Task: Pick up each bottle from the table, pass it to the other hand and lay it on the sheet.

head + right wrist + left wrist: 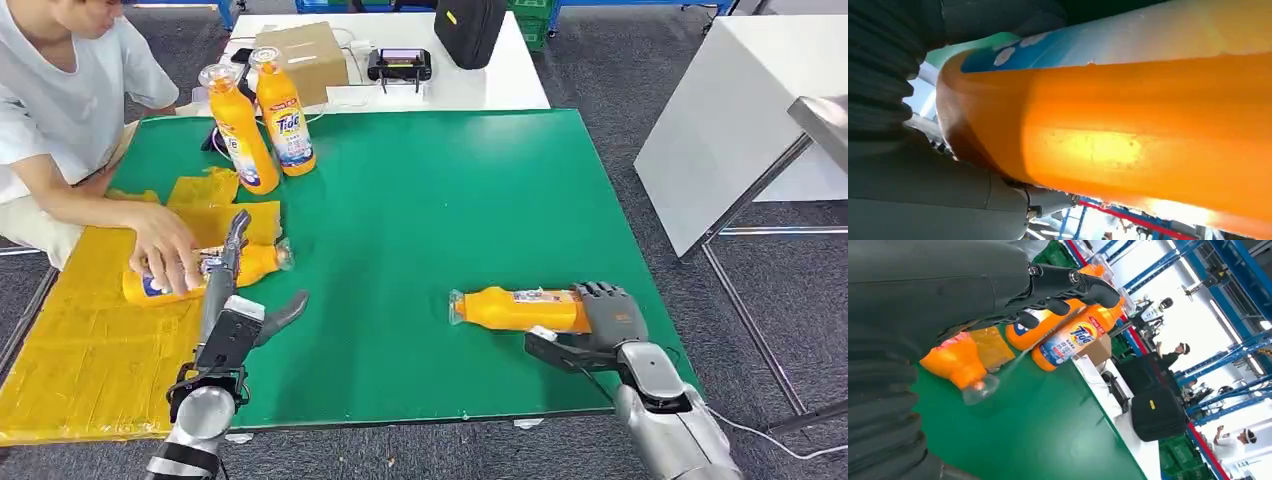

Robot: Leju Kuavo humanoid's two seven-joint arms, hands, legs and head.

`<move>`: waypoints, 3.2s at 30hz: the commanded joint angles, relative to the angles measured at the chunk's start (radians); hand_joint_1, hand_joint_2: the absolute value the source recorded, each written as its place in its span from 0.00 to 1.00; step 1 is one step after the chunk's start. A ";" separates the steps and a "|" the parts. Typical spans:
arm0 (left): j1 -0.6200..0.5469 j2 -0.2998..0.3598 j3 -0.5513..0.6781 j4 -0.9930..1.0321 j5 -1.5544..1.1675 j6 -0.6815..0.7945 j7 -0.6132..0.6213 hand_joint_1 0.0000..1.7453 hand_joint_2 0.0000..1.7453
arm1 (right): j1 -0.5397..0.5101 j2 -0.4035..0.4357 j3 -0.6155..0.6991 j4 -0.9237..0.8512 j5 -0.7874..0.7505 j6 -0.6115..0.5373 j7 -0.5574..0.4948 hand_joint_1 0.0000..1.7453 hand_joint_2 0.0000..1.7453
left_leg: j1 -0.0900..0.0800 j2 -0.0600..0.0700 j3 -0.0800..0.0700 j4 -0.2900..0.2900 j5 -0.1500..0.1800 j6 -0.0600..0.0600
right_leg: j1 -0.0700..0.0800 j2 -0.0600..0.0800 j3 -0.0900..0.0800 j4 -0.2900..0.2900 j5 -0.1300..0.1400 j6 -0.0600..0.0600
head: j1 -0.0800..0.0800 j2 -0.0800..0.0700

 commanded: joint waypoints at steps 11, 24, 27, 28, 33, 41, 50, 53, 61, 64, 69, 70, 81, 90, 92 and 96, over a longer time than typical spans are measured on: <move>0.042 0.011 -0.213 0.017 0.371 -0.329 0.059 0.00 1.00 | 0.197 0.376 -0.192 -0.536 -0.954 -0.253 -0.289 1.00 1.00 | 0.001 -0.004 -0.003 0.001 -0.003 -0.002 | 0.000 0.002 -0.003 0.002 -0.005 -0.002 | 0.000 0.000; 0.000 0.029 -0.230 0.038 0.445 -0.350 0.088 0.00 1.00 | 0.133 0.393 -0.073 -0.442 -1.094 -0.125 -0.285 1.00 1.00 | 0.000 -0.001 -0.006 -0.001 -0.002 -0.002 | -0.001 0.003 -0.005 0.001 -0.002 -0.002 | 0.000 0.000; -0.023 0.032 -0.249 0.038 0.467 -0.349 0.083 0.00 1.00 | 0.080 0.402 0.067 -0.293 -1.078 -0.045 -0.274 1.00 1.00 | 0.000 0.000 -0.003 -0.001 -0.003 -0.002 | 0.000 0.006 -0.003 0.000 -0.003 -0.003 | 0.000 0.000; -0.030 0.034 -0.256 0.035 0.476 -0.348 0.081 0.00 1.00 | 0.062 0.407 0.116 -0.239 -1.068 -0.027 -0.273 1.00 1.00 | 0.001 0.002 -0.003 -0.001 -0.002 -0.002 | 0.000 0.007 -0.003 0.000 -0.002 -0.002 | 0.000 0.000; -0.072 0.037 -0.282 0.030 0.491 -0.340 0.077 0.00 1.00 | -0.012 0.434 0.367 -0.036 -0.952 -0.003 -0.320 1.00 1.00 | 0.002 0.002 -0.005 -0.001 -0.001 -0.002 | 0.002 0.005 -0.004 0.000 -0.001 -0.002 | 0.000 0.000; -0.071 0.038 -0.282 0.034 0.491 -0.340 0.078 0.00 1.00 | -0.015 0.425 0.365 -0.041 -0.952 -0.006 -0.321 1.00 1.00 | 0.003 -0.002 -0.001 0.000 -0.003 -0.002 | 0.002 0.005 0.001 0.000 -0.005 -0.003 | 0.000 0.000; -0.099 0.028 -0.293 0.050 0.490 -0.339 0.072 0.00 1.00 | -0.061 0.428 0.541 0.033 -0.824 0.017 -0.320 1.00 1.00 | 0.001 -0.002 -0.006 -0.001 -0.001 -0.002 | 0.001 0.002 -0.005 0.000 -0.003 -0.002 | 0.000 0.000; -0.108 0.025 -0.299 0.065 0.489 -0.340 0.072 0.00 1.00 | -0.070 0.432 0.560 0.056 -0.826 0.023 -0.321 1.00 1.00 | 0.002 -0.004 -0.003 -0.001 -0.002 -0.003 | 0.001 0.002 -0.001 0.000 -0.005 -0.003 | -0.001 0.000; -0.108 0.017 -0.305 0.074 0.476 -0.330 0.059 1.00 1.00 | -0.074 0.429 0.563 0.076 -0.838 0.018 -0.323 1.00 1.00 | 0.002 -0.006 -0.004 -0.001 -0.002 -0.002 | 0.001 0.000 -0.002 0.000 -0.005 -0.003 | 0.000 0.000; -0.106 0.015 -0.306 0.073 0.479 -0.330 0.052 1.00 1.00 | -0.076 0.430 0.564 0.087 -0.840 0.022 -0.322 1.00 1.00 | 0.002 -0.005 -0.006 -0.001 -0.001 -0.002 | 0.001 0.000 -0.004 0.000 -0.004 -0.002 | 0.000 0.000; -0.109 0.011 -0.303 0.084 0.482 -0.329 0.050 1.00 1.00 | -0.077 0.430 0.567 0.099 -0.842 0.026 -0.325 1.00 1.00 | 0.002 -0.006 -0.004 -0.001 -0.002 -0.003 | 0.001 0.000 -0.002 0.000 -0.005 -0.003 | 0.000 0.000; -0.109 0.011 -0.303 0.084 0.482 -0.329 0.050 1.00 1.00 | -0.077 0.430 0.567 0.099 -0.842 0.026 -0.325 1.00 1.00 | 0.002 -0.006 -0.006 0.000 -0.002 -0.002 | 0.001 -0.001 -0.004 0.000 -0.004 -0.003 | 0.000 0.000; -0.109 0.011 -0.303 0.084 0.482 -0.329 0.050 1.00 1.00 | -0.077 0.430 0.567 0.099 -0.842 0.026 -0.325 1.00 1.00 | 0.002 -0.005 -0.007 0.000 -0.001 -0.002 | 0.001 -0.001 -0.006 0.000 -0.004 -0.002 | 0.000 0.000; -0.116 0.008 -0.287 0.091 0.489 -0.320 0.040 1.00 1.00 | -0.069 0.427 0.546 0.098 -0.856 0.019 -0.326 1.00 1.00 | 0.001 -0.004 -0.008 -0.001 -0.001 -0.002 | 0.001 -0.001 -0.007 0.001 -0.003 -0.002 | 0.000 0.000; -0.117 0.014 -0.273 0.082 0.485 -0.301 0.033 1.00 1.00 | -0.047 0.419 0.513 0.054 -0.881 0.002 -0.346 0.68 1.00 | 0.002 -0.005 -0.008 -0.001 -0.001 -0.002 | 0.001 -0.001 -0.006 0.001 -0.004 -0.002 | 0.000 0.000; -0.124 0.077 -0.210 0.036 0.272 -0.097 0.028 1.00 1.00 | 0.088 0.370 0.363 -0.251 -0.986 -0.067 -0.454 0.00 0.00 | 0.002 -0.008 -0.005 0.000 -0.002 -0.002 | 0.002 -0.002 -0.003 0.001 -0.006 -0.003 | 0.000 0.000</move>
